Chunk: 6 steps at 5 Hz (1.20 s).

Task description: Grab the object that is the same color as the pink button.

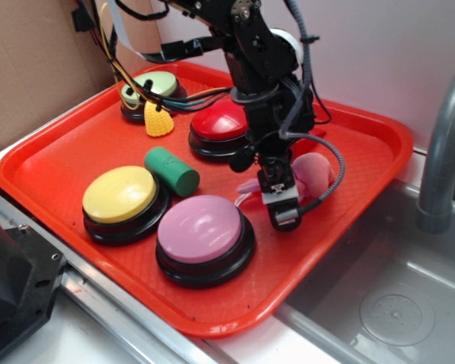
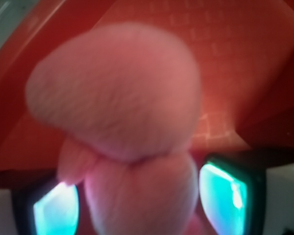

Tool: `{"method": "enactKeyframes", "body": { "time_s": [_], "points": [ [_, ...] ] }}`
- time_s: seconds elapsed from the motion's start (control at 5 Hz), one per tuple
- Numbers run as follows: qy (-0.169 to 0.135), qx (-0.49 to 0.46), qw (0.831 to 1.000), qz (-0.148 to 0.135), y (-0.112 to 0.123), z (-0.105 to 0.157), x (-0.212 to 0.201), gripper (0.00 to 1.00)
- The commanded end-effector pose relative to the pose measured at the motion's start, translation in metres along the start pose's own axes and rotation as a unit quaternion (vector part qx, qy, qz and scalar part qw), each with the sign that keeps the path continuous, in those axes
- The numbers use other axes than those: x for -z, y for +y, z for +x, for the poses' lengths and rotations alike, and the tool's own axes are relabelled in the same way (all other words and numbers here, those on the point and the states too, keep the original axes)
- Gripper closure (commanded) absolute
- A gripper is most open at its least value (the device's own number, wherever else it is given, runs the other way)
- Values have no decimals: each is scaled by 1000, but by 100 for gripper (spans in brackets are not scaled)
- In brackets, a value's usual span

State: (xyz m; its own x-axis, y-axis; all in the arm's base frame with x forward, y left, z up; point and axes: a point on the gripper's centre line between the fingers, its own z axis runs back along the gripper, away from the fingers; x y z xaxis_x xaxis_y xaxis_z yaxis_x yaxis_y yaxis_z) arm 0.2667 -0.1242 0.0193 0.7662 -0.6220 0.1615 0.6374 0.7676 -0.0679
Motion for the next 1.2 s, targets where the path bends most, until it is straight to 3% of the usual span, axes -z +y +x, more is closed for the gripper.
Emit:
{"method": "enactKeyframes", "body": {
  "time_s": [0.0, 0.2, 0.6, 1.0],
  "points": [
    [-19, -33, 999, 9, -1, 12, -7, 71],
    [7, -61, 998, 7, 4, 8, -13, 100],
    [16, -260, 965, 33, 44, -23, -105, 100],
    [-42, -377, 922, 71, 83, -77, -186, 100]
  ]
}}
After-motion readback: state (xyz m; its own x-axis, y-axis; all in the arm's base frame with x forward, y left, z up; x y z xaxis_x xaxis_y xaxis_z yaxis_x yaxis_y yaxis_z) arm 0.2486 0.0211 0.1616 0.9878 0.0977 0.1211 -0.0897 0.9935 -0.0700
